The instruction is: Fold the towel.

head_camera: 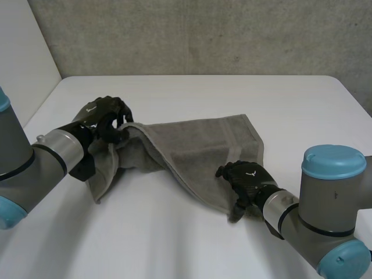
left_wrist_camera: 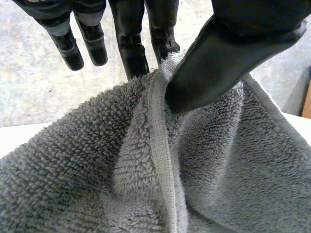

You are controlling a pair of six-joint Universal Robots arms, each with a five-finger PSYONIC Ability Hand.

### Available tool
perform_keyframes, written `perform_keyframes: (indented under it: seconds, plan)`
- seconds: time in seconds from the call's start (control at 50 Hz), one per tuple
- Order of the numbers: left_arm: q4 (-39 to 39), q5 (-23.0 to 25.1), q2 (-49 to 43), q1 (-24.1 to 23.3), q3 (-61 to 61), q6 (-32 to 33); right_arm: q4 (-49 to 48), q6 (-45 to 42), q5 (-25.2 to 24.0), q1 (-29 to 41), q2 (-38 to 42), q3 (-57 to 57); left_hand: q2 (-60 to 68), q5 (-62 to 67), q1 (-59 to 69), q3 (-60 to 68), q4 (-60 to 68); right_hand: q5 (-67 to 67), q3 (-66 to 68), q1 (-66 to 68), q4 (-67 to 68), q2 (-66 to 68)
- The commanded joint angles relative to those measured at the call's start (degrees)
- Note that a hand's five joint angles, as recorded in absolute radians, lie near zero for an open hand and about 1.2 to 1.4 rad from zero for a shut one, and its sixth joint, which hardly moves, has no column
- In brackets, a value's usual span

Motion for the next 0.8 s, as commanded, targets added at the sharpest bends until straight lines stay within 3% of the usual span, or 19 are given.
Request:
perform_keyframes:
  seconds: [0.02, 0.12, 0.24, 0.38, 0.56, 0.66, 0.74, 0.8]
  plan:
    - [0.1, 0.0, -0.5, 2.4, 0.1, 0.4, -0.7, -0.3, 0.7, -0.1, 0.5, 0.1, 6.2, 4.0, 5.7, -3.3, -3.8, 0.8, -3.0, 0.5, -4.4, -0.5]
    - [0.1, -0.4, -2.2, 3.4, 1.7, -0.2, -1.3, -0.4, 0.8, -0.1, 0.5, 0.2, 6.2, 4.0, 5.7, -3.3, -3.8, 2.8, -3.0, 2.5, -4.4, 1.5]
    - [-0.1, -0.5, -3.4, 3.6, 2.5, -0.2, -3.5, -0.4, 0.9, -0.1, 0.7, 0.5, 6.2, 4.0, 5.7, -3.3, -3.8, 15.6, -3.0, 15.3, -4.4, 14.3]
    - [-0.3, -0.6, -3.3, 3.8, 2.1, -0.5, -6.1, -0.5, 0.8, -0.8, 1.0, 0.3, 6.2, 4.0, 5.7, -3.3, -3.8, 61.2, -3.0, 60.9, -4.4, 59.9]
    - [-0.5, -0.1, -2.5, 3.9, 0.4, -0.2, -5.3, -0.5, -0.1, -2.7, 1.3, -0.6, 6.2, 4.0, 5.7, -3.3, -3.8, 61.3, -3.0, 61.0, -4.4, 60.0]
    - [-0.3, 0.3, -2.3, 2.8, -3.5, 1.1, -0.9, -1.7, -4.4, -9.7, -8.7, -4.4, 6.2, 4.0, 5.7, -3.3, -3.8, 61.3, -3.0, 61.0, -4.4, 60.0]
    - [0.6, 0.1, -1.8, 2.0, -6.7, 2.8, 5.9, -5.4, -6.6, -11.3, -7.2, -6.1, 5.4, 3.2, 4.9, -3.3, -3.8, 61.3, -3.0, 61.0, -4.4, 60.0]
    - [3.0, 0.0, -2.3, 0.9, -8.6, 7.2, 8.1, -9.0, -6.6, -12.1, -6.3, -6.1, -5.9, -8.1, -6.4, -3.3, -3.8, 61.3, -3.0, 61.0, -4.4, 60.0]
